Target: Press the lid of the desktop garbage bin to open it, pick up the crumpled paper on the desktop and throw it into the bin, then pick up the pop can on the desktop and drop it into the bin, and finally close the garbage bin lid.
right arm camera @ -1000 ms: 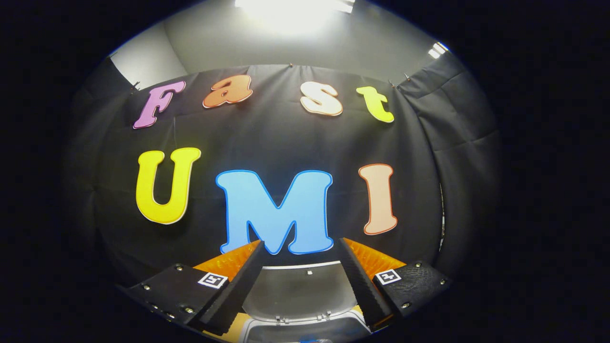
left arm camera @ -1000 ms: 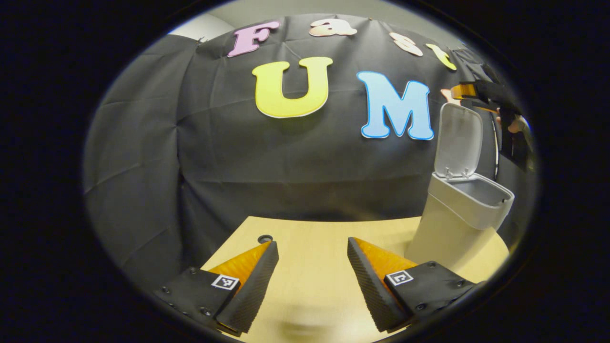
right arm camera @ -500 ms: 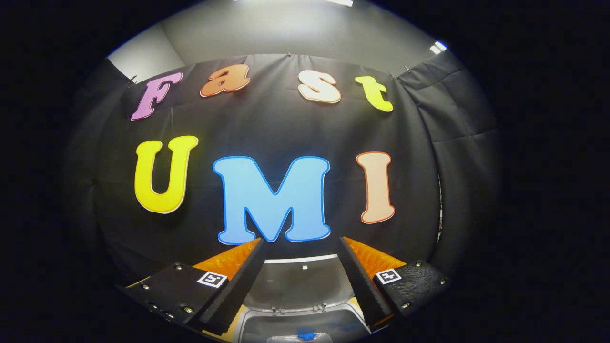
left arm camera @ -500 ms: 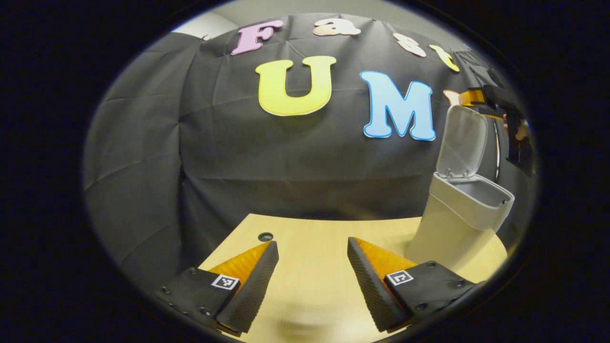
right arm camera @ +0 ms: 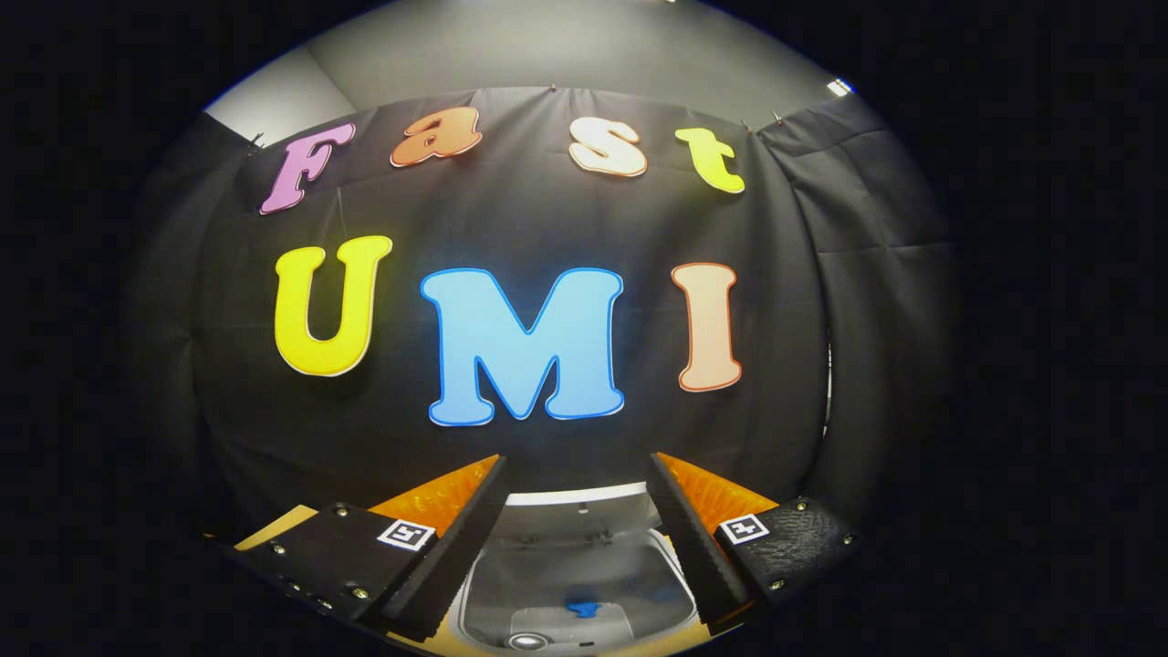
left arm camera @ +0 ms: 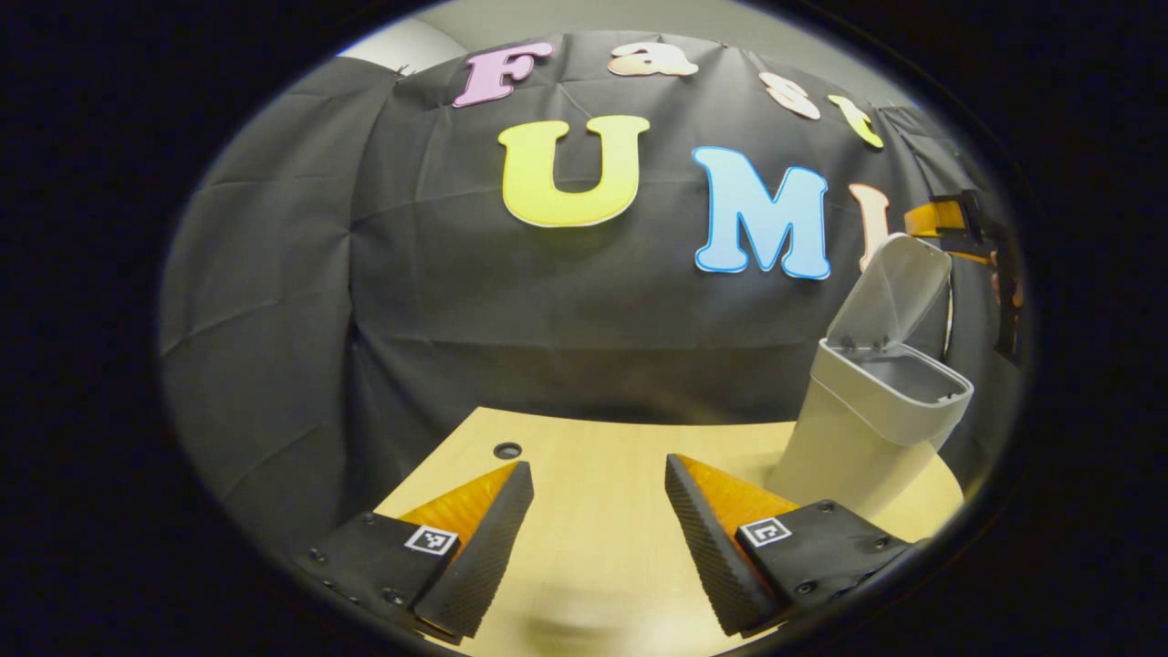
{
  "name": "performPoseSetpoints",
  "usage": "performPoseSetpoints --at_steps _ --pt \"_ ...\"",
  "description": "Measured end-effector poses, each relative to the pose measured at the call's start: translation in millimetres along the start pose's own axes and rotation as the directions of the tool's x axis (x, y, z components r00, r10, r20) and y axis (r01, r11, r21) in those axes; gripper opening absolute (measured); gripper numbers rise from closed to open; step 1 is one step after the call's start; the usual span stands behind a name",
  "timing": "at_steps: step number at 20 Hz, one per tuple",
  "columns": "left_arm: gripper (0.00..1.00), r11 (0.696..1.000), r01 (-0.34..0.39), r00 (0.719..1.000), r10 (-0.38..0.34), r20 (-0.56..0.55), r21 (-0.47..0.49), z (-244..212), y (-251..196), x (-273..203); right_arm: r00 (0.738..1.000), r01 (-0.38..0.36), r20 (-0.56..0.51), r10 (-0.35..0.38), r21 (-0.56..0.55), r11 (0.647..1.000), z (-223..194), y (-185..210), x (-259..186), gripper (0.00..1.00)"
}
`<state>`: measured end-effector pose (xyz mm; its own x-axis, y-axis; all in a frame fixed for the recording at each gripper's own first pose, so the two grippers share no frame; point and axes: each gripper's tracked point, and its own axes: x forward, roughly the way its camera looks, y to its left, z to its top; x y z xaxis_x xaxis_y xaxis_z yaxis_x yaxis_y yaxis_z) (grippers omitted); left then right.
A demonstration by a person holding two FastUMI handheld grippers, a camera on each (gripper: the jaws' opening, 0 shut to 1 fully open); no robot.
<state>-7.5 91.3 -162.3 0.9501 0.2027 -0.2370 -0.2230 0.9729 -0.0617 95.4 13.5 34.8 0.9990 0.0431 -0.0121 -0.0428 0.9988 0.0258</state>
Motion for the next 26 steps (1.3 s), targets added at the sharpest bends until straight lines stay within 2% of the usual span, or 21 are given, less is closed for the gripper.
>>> performPoseSetpoints --at_steps 2,3,5,6,12,15,16,22,25,26 --pt "0.96 1.0 -0.004 1.0 0.004 0.003 -0.001 0.4 0.7 -4.5 1.0 0.005 -0.028 -0.005 0.003 1.0 -11.3 -1.6 -11.6 0.98" --pt "1.0 1.0 -0.007 1.0 0.007 0.007 -0.002 1.1 1.8 -6.9 0.999 0.008 -0.04 -0.008 0.003 1.0 -16.6 -2.4 -17.2 0.98" --pt "1.0 1.0 -0.009 1.0 0.009 0.011 0.004 1.8 2.4 -10.6 0.998 0.011 -0.059 -0.011 -0.001 1.0 -28.2 -3.6 -27.0 0.98" --pt "0.96 1.0 -0.01 1.0 0.01 0.011 0.014 -0.2 2.0 -11.7 0.997 0.013 -0.072 -0.013 -0.002 1.0 -34.5 -4.0 -30.1 0.98" --pt "0.96 1.0 -0.001 1.0 0.001 0.007 0.022 -5.9 -1.1 -21.8 0.988 0.021 -0.156 -0.023 -0.014 1.0 -61.9 -3.5 -51.7 0.98" --pt "0.96 1.0 -0.001 1.0 0.001 0.005 0.025 -6.3 -1.5 -24.3 0.975 0.018 -0.218 -0.028 -0.045 0.999 -82.6 -4.0 -56.6 0.98" --pt "1.0 1.0 -0.002 1.0 0.002 0.006 0.024 -6.1 -1.1 -24.7 0.972 0.018 -0.232 -0.031 -0.057 0.998 -87.7 -4.9 -58.7 0.98" --pt "0.98 1.0 -0.014 1.0 0.014 0.004 0.006 -10.4 4.1 -29.4 0.946 -0.005 -0.322 -0.044 -0.151 0.989 -118.8 -5.0 -60.1 0.98" --pt "0.96 1.0 -0.025 1.0 0.025 0.002 -0.001 -11.7 9.7 -31.2 0.936 -0.013 -0.351 -0.041 -0.15 0.989 -128.7 -4.8 -60.0 0.98" --pt "1.0 1.0 -0.028 1.0 0.028 0.0 -0.002 -12.9 11.6 -32.0 0.934 -0.015 -0.354 -0.037 -0.144 0.99 -131.1 -4.0 -59.4 0.97"
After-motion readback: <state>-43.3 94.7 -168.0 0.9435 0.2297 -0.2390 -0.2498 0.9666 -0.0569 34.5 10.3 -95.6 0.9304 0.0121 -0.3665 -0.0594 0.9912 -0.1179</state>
